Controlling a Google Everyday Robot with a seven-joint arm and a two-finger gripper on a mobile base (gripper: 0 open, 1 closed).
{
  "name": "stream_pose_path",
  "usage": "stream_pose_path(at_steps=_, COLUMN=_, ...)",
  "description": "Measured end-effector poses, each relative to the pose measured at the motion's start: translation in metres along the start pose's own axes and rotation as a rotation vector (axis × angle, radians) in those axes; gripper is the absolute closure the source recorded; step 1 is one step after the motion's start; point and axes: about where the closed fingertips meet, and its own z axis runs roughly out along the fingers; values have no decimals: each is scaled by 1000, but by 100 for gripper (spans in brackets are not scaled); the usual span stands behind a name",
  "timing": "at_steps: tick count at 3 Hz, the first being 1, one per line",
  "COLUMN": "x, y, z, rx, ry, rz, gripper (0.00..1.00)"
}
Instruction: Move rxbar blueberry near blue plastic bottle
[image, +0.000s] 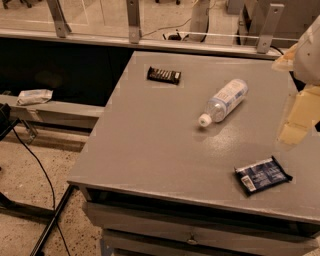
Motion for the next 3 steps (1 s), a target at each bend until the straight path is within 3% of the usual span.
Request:
stream_pose_path(at_steps=1, x=1, y=2, z=4, rx=2, ry=-11, rz=-6, gripper=0)
stream_pose_path(at_steps=2, x=6, y=16, z=31, rx=-48, ry=-47, rz=-27, gripper=0)
stream_pose_path(at_steps=3, x=16, y=30, z=69, rx=-142, ry=-54, rz=-56, gripper=0)
